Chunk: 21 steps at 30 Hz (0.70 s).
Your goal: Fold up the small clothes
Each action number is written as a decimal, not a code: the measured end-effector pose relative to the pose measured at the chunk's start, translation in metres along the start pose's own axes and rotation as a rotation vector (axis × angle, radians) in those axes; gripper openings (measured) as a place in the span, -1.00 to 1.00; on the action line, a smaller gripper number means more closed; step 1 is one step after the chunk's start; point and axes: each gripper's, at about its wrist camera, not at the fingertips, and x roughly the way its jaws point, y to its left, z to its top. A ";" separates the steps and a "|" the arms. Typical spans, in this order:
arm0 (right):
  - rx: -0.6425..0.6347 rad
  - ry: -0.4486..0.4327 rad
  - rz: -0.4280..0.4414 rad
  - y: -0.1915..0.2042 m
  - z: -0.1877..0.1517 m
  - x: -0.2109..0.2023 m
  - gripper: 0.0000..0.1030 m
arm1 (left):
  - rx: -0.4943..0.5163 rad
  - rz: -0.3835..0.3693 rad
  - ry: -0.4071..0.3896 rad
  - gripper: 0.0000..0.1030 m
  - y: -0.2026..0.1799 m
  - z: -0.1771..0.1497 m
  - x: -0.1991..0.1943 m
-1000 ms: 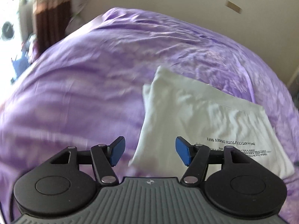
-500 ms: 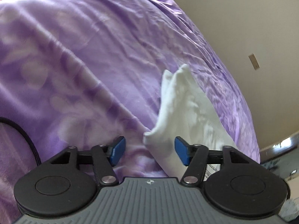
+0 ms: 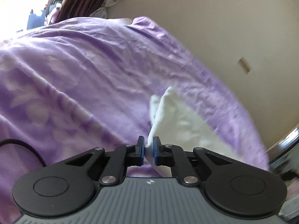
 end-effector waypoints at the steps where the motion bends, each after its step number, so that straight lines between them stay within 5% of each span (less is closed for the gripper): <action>1: -0.015 0.021 -0.037 0.001 0.000 0.003 -0.89 | 0.006 0.030 0.022 -0.82 0.002 -0.002 0.005; 6: 0.083 0.151 -0.168 -0.026 -0.006 0.026 -0.94 | 0.080 0.139 0.096 -0.82 0.008 -0.015 0.026; 21: -0.083 0.140 -0.280 -0.008 -0.015 0.022 -0.81 | 0.256 0.269 0.091 -0.29 -0.016 -0.018 0.016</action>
